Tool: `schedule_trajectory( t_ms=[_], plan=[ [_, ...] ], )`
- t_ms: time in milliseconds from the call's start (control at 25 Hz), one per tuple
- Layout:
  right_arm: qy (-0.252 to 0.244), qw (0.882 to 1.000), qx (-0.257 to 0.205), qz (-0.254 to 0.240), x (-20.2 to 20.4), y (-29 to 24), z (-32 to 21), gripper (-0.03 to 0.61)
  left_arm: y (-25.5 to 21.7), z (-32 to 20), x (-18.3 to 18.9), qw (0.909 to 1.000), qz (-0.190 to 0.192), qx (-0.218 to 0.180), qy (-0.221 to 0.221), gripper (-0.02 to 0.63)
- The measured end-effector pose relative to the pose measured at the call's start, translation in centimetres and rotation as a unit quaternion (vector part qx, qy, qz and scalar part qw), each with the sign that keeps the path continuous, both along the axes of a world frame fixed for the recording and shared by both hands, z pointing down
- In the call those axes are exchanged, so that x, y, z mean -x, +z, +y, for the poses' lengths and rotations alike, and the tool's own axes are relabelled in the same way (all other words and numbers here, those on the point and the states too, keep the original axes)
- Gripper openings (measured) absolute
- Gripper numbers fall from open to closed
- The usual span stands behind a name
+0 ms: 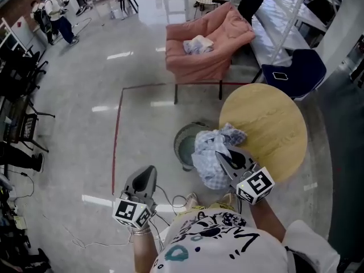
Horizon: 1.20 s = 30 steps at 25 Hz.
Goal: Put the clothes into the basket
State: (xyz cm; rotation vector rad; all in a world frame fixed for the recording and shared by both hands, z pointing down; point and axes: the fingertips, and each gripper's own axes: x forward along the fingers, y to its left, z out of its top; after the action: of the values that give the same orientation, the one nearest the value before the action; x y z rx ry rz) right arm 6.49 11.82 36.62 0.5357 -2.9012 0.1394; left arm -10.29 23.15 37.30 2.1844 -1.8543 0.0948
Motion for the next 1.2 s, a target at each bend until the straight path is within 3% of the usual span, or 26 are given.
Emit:
schedule_trajectory(
  t_ms=[360,720,1200],
  plan=[
    [-0.071,0.997,0.004,-0.011,6.3,-0.4,3.0,0.058,1.2,3.2,4.9,0.9978,0.021,0.000,-0.063,0.014],
    [-0.158,0.987,0.009,-0.020,11.4,-0.8,1.6,0.057,0.3,0.6,8.2,0.9944,0.013,0.005,-0.104,0.015],
    [-0.166,0.986,0.006,-0.030,13.3,-1.1,-4.8,0.057,-0.8,-7.2,10.6,0.9954,-0.005,0.003,-0.096,0.015]
  ],
)
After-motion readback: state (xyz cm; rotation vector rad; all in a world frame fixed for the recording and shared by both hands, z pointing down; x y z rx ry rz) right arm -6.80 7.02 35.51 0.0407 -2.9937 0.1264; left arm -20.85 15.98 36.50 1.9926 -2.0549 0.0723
